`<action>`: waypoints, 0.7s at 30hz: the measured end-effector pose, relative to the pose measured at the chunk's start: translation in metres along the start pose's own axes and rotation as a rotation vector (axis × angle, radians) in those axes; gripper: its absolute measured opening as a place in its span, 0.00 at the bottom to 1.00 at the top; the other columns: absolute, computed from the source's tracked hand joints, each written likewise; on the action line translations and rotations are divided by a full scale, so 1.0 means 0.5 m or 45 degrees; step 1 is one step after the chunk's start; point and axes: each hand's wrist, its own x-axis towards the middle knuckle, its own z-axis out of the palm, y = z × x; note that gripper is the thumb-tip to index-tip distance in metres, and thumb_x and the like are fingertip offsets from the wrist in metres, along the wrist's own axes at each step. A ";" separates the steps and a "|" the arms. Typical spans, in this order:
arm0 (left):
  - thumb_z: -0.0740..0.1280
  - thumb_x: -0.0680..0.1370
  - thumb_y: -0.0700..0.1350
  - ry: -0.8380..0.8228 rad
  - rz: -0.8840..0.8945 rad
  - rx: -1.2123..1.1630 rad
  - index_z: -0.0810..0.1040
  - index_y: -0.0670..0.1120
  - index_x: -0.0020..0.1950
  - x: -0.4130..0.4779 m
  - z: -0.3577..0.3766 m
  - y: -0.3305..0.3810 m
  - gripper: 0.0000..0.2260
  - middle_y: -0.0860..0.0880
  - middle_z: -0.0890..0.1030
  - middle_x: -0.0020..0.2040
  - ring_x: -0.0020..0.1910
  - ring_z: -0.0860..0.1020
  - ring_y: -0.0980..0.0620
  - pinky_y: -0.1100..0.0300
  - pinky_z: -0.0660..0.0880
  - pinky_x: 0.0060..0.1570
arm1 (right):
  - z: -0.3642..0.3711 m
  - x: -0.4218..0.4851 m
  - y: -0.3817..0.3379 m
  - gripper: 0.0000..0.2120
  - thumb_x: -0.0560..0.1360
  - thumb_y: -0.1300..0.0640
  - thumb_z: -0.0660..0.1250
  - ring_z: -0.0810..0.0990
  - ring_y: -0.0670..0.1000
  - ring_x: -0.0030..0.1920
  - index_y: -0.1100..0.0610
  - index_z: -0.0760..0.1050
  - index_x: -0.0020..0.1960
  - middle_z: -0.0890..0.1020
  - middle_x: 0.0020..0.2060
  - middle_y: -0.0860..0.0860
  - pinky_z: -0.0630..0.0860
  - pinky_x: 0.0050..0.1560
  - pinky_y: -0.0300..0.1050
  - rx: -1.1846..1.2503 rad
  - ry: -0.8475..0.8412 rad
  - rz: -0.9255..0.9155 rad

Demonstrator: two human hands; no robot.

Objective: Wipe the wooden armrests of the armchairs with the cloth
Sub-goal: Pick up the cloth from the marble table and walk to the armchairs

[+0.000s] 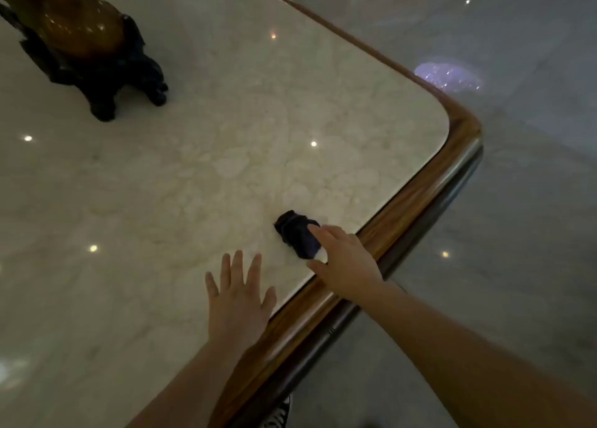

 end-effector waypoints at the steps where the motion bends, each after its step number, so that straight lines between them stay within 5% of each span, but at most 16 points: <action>1: 0.37 0.76 0.67 -0.027 -0.044 -0.004 0.45 0.55 0.78 0.022 0.022 -0.005 0.33 0.44 0.48 0.80 0.78 0.42 0.42 0.36 0.45 0.74 | 0.021 0.031 0.005 0.33 0.79 0.41 0.62 0.58 0.56 0.75 0.39 0.49 0.78 0.56 0.78 0.46 0.71 0.66 0.56 -0.025 -0.015 -0.009; 8: 0.47 0.79 0.66 0.127 0.003 0.037 0.48 0.53 0.80 0.080 0.153 -0.026 0.33 0.39 0.51 0.80 0.78 0.45 0.38 0.29 0.46 0.71 | 0.136 0.195 0.040 0.38 0.77 0.34 0.59 0.44 0.61 0.78 0.32 0.36 0.75 0.39 0.80 0.48 0.53 0.75 0.61 -0.333 0.038 -0.075; 15: 0.49 0.79 0.66 0.156 0.023 0.047 0.52 0.50 0.79 0.088 0.161 -0.033 0.33 0.38 0.54 0.79 0.78 0.47 0.37 0.29 0.46 0.70 | 0.170 0.232 0.039 0.28 0.78 0.43 0.63 0.66 0.60 0.61 0.44 0.59 0.75 0.65 0.70 0.53 0.71 0.59 0.56 -0.473 0.192 -0.192; 21: 0.44 0.77 0.68 -0.011 -0.032 0.048 0.48 0.53 0.79 0.093 0.112 -0.027 0.34 0.41 0.53 0.79 0.78 0.47 0.37 0.29 0.44 0.71 | 0.105 0.179 0.047 0.26 0.73 0.51 0.69 0.73 0.58 0.53 0.46 0.66 0.70 0.73 0.58 0.53 0.78 0.48 0.53 -0.269 0.112 -0.075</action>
